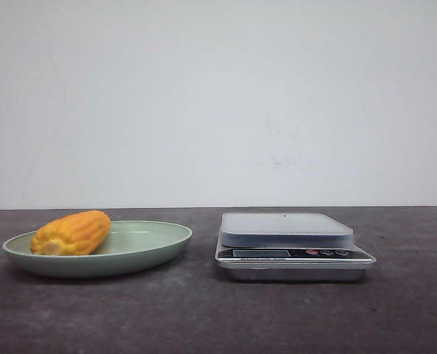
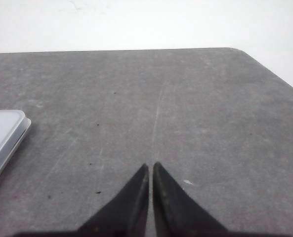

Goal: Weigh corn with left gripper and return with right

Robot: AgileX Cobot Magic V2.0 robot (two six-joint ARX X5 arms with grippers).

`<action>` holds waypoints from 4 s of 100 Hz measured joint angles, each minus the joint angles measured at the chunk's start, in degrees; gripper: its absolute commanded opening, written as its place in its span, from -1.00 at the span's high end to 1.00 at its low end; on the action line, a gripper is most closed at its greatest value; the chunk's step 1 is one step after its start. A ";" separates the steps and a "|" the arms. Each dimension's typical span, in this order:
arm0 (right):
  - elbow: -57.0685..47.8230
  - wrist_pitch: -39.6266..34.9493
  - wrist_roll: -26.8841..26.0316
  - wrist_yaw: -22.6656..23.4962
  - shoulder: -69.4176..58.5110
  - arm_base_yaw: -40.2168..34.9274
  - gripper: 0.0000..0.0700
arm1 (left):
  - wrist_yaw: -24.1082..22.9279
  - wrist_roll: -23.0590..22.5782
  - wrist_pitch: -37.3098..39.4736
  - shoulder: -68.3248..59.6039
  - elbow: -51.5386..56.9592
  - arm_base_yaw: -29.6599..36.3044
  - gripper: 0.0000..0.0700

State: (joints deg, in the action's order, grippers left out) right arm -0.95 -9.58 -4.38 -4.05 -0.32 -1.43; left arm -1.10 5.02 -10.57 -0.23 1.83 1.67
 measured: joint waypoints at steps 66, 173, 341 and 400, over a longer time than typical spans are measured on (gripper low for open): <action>0.00 -0.04 -1.14 0.94 0.00 0.00 0.99 | 0.00 1.11 1.07 0.00 0.00 0.00 0.99; -52.74 -18.80 -6.05 14.45 -38.10 -2.32 -0.21 | 11.63 7.76 -16.50 -47.76 58.55 5.22 -0.23; -53.02 -24.13 -5.01 16.06 -38.58 -2.54 -0.21 | 2.60 9.38 -19.85 -94.36 58.55 20.15 1.00; -53.02 -24.13 -5.01 16.06 -38.56 -2.54 -0.20 | 2.49 11.26 -23.30 -82.86 67.69 31.17 0.97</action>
State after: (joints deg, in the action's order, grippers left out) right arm -53.98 -33.71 -9.39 12.01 -38.87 -3.97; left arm 1.39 16.27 -33.87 -83.09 69.52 32.84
